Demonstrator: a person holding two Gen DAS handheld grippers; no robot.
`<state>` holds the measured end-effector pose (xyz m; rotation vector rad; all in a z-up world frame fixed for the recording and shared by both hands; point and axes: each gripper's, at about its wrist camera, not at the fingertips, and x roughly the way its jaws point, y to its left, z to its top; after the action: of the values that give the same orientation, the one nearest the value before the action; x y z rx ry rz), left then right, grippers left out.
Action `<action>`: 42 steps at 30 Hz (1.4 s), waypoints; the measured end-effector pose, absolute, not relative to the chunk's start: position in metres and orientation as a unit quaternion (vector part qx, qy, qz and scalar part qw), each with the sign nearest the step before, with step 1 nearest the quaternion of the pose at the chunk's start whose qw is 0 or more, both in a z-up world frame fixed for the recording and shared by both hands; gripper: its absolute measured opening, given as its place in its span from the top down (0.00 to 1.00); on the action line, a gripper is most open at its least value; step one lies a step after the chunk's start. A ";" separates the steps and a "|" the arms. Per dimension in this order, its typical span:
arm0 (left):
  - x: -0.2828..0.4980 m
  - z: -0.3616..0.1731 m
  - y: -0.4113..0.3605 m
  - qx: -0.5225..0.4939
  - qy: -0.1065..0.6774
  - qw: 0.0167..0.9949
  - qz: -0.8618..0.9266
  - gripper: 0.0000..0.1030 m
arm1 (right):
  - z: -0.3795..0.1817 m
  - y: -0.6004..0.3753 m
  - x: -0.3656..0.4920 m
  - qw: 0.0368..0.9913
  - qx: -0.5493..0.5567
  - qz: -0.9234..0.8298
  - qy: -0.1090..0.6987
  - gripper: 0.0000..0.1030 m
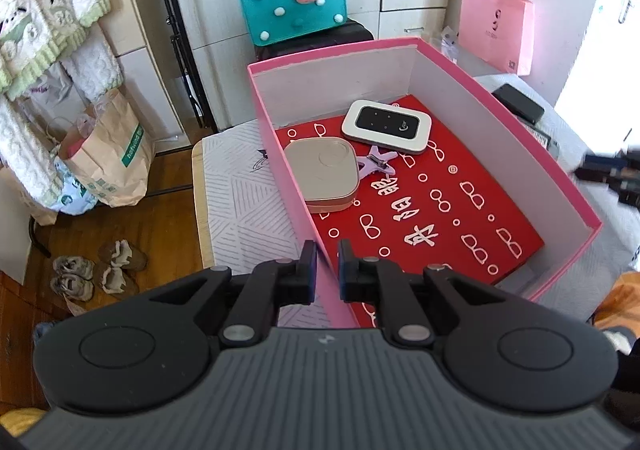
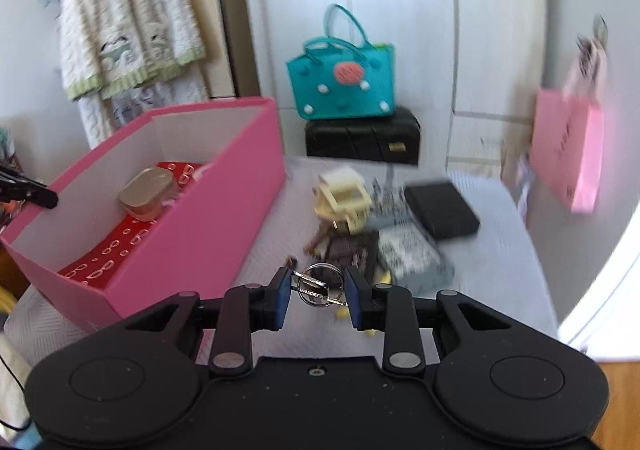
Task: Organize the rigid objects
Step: 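Close the right tool on the silver key ring and lift it, then carry the keys into the pink box with the right tool and release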
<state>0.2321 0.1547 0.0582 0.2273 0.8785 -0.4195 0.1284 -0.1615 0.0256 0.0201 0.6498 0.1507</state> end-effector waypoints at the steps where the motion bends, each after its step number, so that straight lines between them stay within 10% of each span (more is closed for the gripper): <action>1: 0.232 0.058 0.154 0.113 0.422 0.877 -0.202 0.91 | 0.033 -0.159 0.130 0.946 0.002 0.078 0.314 0.67; 14: 0.231 0.059 0.155 0.118 0.422 0.874 -0.209 0.91 | 0.110 -0.117 0.136 0.958 -0.006 0.189 0.215 0.67; 42: 0.226 0.056 0.151 0.084 0.409 0.893 -0.169 0.90 | 0.075 -0.149 0.176 0.936 0.123 0.207 0.259 0.59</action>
<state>0.2257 0.1506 0.0561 0.1733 0.8481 -0.3500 0.1760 -0.1491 0.0748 0.2521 0.5287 0.4221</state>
